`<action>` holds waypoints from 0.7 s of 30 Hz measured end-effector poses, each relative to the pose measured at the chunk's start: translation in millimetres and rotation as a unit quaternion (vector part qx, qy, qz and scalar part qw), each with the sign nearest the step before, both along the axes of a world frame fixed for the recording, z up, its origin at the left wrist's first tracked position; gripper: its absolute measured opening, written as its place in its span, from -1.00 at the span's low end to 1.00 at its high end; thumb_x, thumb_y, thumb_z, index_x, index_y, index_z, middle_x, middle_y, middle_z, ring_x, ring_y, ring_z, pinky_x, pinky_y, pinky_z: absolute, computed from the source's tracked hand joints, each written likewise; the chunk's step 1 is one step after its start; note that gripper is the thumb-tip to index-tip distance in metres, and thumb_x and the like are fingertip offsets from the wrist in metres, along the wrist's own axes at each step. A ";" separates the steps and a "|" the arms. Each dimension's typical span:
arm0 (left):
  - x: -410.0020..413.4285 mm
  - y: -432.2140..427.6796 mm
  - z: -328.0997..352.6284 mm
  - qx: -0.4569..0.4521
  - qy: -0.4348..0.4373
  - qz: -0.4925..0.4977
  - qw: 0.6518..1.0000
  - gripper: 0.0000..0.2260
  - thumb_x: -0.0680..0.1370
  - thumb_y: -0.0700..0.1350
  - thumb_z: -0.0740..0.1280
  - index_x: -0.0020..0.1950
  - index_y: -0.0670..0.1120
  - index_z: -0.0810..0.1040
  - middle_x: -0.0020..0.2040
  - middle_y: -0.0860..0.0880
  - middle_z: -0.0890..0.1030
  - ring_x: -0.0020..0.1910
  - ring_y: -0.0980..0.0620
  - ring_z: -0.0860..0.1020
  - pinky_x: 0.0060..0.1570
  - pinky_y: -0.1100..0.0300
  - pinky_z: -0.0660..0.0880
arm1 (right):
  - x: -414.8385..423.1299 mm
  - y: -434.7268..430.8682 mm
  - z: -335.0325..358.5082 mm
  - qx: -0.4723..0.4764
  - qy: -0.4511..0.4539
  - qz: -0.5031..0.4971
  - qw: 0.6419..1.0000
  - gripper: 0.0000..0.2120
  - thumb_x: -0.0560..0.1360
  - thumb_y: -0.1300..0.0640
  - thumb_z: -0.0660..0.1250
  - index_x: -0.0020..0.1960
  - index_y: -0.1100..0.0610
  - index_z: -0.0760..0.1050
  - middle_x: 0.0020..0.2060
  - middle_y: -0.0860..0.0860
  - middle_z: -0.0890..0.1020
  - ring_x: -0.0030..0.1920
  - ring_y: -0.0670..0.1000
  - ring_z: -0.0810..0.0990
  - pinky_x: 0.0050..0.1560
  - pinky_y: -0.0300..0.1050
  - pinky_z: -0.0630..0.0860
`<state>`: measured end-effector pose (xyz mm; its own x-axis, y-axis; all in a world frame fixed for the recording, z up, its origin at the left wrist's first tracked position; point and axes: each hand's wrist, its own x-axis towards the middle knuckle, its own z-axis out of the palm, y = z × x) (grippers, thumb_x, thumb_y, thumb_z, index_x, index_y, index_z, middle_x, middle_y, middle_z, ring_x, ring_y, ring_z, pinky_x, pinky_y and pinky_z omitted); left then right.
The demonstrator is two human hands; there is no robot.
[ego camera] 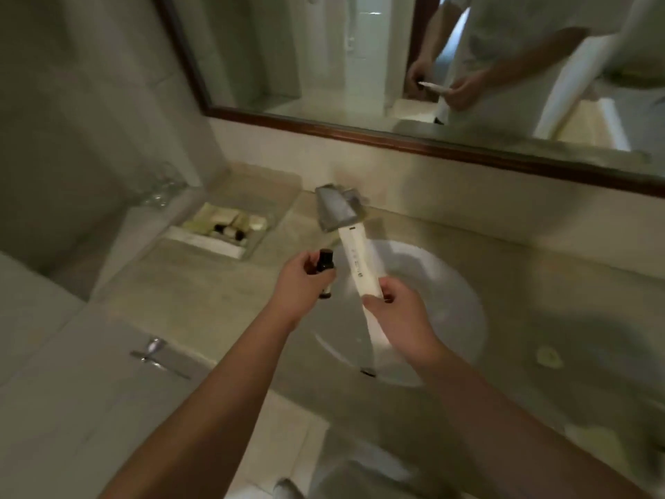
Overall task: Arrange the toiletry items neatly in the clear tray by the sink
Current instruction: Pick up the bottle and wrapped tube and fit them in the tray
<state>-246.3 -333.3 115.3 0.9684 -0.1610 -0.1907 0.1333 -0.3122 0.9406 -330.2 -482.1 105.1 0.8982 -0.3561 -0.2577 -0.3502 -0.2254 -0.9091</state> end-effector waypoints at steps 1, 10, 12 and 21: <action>5.9 31.1 -0.6 -0.008 -0.002 0.017 1.000 -0.85 0.44 -0.23 0.42 0.00 -0.13 0.57 -0.05 -0.13 0.65 -0.14 -0.01 0.59 -0.31 0.31 0.52 | 9.1 26.7 -0.3 0.006 0.001 0.015 1.000 -0.89 0.49 0.17 0.38 0.00 0.04 0.57 -0.14 -0.05 0.65 -0.14 -0.03 0.63 -0.27 -0.20 0.45; 40.8 214.2 -2.7 -0.012 -0.017 0.112 0.993 -0.77 0.43 -0.34 0.40 -0.06 -0.02 0.55 -0.17 0.03 0.56 -0.20 0.11 0.52 -0.42 0.51 0.43 | 66.7 177.1 -14.5 0.039 0.049 0.054 0.997 -0.91 0.49 0.20 0.36 -0.03 0.04 0.57 -0.19 -0.02 0.64 -0.21 -0.06 0.59 -0.27 -0.19 0.45; 51.6 232.6 -7.6 -0.002 -0.022 0.114 0.993 -0.76 0.43 -0.30 0.42 -0.10 0.04 0.55 -0.16 0.05 0.57 -0.18 0.12 0.53 -0.36 0.48 0.45 | 80.2 188.7 -21.7 0.034 0.054 0.039 0.997 -0.93 0.48 0.21 0.37 -0.06 0.09 0.58 -0.23 0.01 0.63 -0.22 0.01 0.58 -0.29 -0.18 0.44; 121.1 274.6 -25.9 0.061 -0.006 0.148 0.987 -0.82 0.43 -0.24 0.44 0.01 -0.09 0.59 -0.11 -0.02 0.63 -0.12 0.01 0.58 -0.06 0.17 0.51 | 168.6 221.8 -36.3 0.057 0.106 0.067 0.990 -0.86 0.56 0.19 0.23 -0.02 0.00 0.54 -0.23 -0.05 0.59 -0.22 -0.04 0.56 -0.21 -0.10 0.50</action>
<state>-125.2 -58.7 89.5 0.9717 0.1529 -0.1801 0.2255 -0.3724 0.9003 -161.6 -260.3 68.8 0.8565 -0.1955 -0.4777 -0.5104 -0.1834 -0.8402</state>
